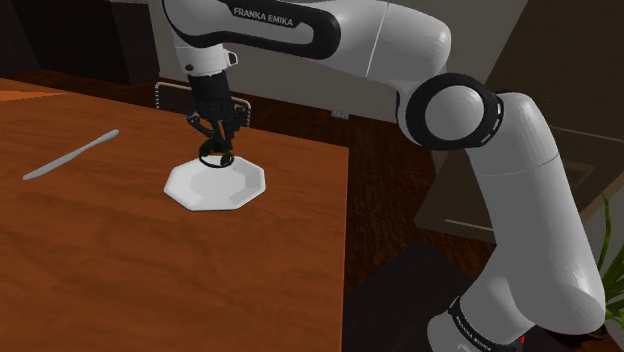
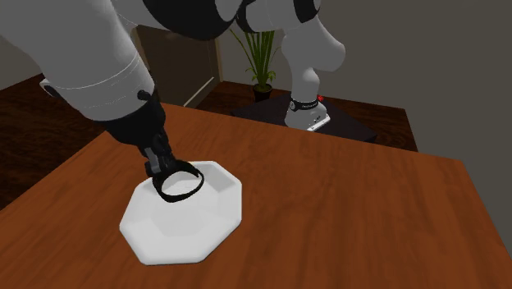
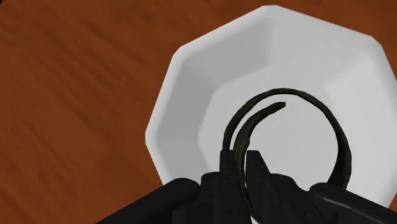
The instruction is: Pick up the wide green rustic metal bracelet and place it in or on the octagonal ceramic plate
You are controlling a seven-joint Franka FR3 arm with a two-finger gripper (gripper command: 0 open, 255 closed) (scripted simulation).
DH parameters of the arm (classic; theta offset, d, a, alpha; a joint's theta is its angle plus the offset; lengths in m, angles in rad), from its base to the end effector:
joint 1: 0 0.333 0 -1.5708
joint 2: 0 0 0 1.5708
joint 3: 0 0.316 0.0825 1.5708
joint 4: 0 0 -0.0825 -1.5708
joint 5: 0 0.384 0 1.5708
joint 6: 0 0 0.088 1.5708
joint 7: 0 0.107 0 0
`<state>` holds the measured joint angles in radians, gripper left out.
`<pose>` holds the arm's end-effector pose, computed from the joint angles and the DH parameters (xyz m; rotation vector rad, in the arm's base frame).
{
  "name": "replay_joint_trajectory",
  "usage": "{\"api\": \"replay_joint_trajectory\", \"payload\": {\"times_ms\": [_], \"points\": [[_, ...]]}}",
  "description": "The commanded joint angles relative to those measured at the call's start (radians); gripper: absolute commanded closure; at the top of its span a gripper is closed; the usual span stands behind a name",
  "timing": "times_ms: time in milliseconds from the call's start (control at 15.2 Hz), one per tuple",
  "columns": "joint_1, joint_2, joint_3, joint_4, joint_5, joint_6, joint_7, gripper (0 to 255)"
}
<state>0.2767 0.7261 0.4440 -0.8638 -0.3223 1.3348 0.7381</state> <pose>0.6270 0.3391 0.4876 2.9735 -0.1979 -0.2104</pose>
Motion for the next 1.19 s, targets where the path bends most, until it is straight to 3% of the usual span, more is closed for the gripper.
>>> {"api": "replay_joint_trajectory", "payload": {"times_ms": [0, 594, 1122], "points": [[-0.018, -0.019, 0.004, -0.065, 0.005, 0.044, 0.005, 255], [-0.054, -0.045, 0.008, -0.235, 0.012, 0.182, 0.023, 255], [-0.054, -0.045, 0.008, -0.235, 0.012, 0.182, 0.023, 255]]}}
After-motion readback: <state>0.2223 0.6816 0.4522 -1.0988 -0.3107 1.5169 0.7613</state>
